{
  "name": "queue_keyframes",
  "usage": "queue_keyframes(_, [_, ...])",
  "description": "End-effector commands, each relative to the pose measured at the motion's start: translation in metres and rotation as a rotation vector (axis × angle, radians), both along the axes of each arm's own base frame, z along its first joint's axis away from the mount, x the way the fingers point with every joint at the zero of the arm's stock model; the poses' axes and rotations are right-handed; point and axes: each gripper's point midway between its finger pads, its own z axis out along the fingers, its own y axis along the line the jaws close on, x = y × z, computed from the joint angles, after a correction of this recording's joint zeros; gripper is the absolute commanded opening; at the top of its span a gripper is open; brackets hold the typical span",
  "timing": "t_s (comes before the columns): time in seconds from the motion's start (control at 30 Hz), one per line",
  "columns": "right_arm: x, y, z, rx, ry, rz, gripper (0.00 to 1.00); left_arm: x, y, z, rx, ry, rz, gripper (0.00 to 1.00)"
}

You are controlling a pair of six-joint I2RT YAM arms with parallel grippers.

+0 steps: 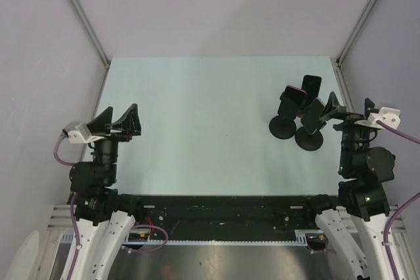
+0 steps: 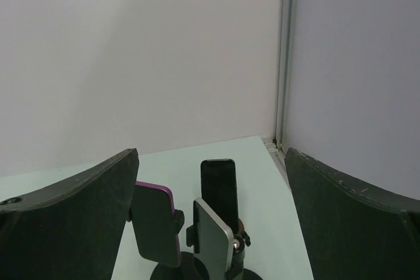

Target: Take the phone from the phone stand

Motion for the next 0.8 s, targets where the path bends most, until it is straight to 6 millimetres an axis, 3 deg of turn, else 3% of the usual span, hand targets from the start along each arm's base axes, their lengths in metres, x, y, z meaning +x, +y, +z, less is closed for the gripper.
queue_keyframes(0.0, [0.014,0.013,-0.002,-0.018,0.093,0.058,1.00,0.011,-0.008,-0.025,0.007,0.049,-0.031,1.00])
queue_keyframes(0.03, [0.013,0.015,0.005,-0.001,0.095,0.070,1.00,0.014,-0.009,-0.035,0.008,0.068,-0.034,1.00])
queue_keyframes(0.13, [0.032,0.023,-0.014,-0.001,0.229,0.091,1.00,0.017,-0.011,-0.057,0.011,0.106,-0.041,1.00])
queue_keyframes(0.17, [0.038,0.019,-0.012,0.058,0.252,0.060,1.00,0.017,-0.011,-0.062,0.012,0.111,-0.042,1.00])
queue_keyframes(0.23, [0.044,0.017,-0.029,0.084,0.349,0.029,1.00,0.018,-0.015,-0.075,0.014,0.136,-0.056,1.00])
queue_keyframes(0.27, [0.043,0.013,-0.023,0.132,0.349,0.002,1.00,0.019,-0.015,-0.080,0.014,0.150,-0.055,1.00])
queue_keyframes(0.3, [0.051,0.013,-0.043,0.136,0.440,-0.020,1.00,0.019,-0.017,-0.084,0.015,0.161,-0.061,1.00])
queue_keyframes(0.47, [0.060,0.007,-0.072,0.195,0.610,-0.108,1.00,0.020,-0.021,-0.108,0.032,0.230,-0.069,1.00])
queue_keyframes(0.63, [0.069,0.007,-0.106,0.258,0.793,-0.112,1.00,0.016,-0.021,-0.105,0.081,0.223,-0.060,1.00])
queue_keyframes(0.77, [0.072,-0.011,-0.126,0.305,0.895,-0.090,1.00,0.014,-0.023,-0.103,0.111,0.213,-0.059,1.00])
